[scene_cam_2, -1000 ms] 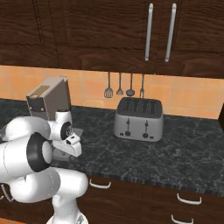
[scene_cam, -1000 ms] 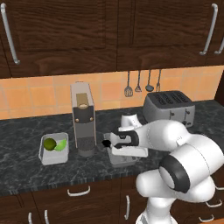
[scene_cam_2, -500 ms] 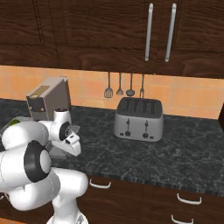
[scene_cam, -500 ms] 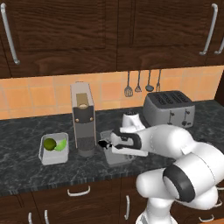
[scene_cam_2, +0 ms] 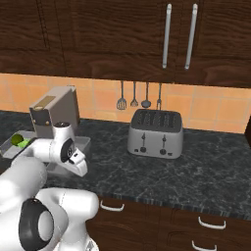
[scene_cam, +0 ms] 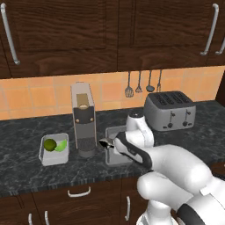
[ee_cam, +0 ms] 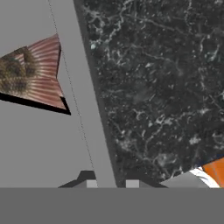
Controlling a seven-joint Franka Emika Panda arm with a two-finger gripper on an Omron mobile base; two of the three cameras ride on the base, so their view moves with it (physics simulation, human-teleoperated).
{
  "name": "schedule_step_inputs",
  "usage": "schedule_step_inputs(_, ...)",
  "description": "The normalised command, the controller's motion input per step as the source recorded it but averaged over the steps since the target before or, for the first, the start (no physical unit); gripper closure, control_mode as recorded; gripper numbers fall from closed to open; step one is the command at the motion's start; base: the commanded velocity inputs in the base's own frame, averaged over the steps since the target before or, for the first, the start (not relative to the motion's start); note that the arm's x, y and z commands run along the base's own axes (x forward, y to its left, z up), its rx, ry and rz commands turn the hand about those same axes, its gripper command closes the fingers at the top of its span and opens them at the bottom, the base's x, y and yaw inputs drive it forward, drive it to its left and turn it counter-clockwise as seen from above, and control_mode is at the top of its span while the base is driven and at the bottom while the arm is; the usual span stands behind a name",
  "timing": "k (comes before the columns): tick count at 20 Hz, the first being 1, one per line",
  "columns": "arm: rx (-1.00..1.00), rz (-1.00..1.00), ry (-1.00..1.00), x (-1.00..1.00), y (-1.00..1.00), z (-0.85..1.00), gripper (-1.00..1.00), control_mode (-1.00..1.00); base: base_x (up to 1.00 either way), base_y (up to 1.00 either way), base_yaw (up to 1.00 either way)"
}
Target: Take the meat container that has the fish and place it on the second highest rack of the freezer. Then take the vegetable container that has the lemon wedge and lime and place it on the highest rack of the freezer.
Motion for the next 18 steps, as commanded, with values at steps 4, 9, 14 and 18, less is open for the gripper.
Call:
schedule_step_inputs(4, 0.12, 0.0, 0.0, -0.67, 0.0, 0.87, 1.0, -1.0, 0.0, 0.0, 0.0)
schedule_step_inputs(9, 0.12, 0.0, 0.01, -0.57, -0.07, 0.72, 1.0, -1.0, 0.0, 0.0, 0.0)
schedule_step_inputs(14, 0.08, 0.03, 0.0, -0.39, -0.06, 0.8, 1.0, -1.0, 0.0, 0.0, 0.0)
schedule_step_inputs(18, 0.01, 0.05, 0.1, -0.2, -0.05, 0.71, 1.0, -1.0, 0.0, 0.0, 0.0)
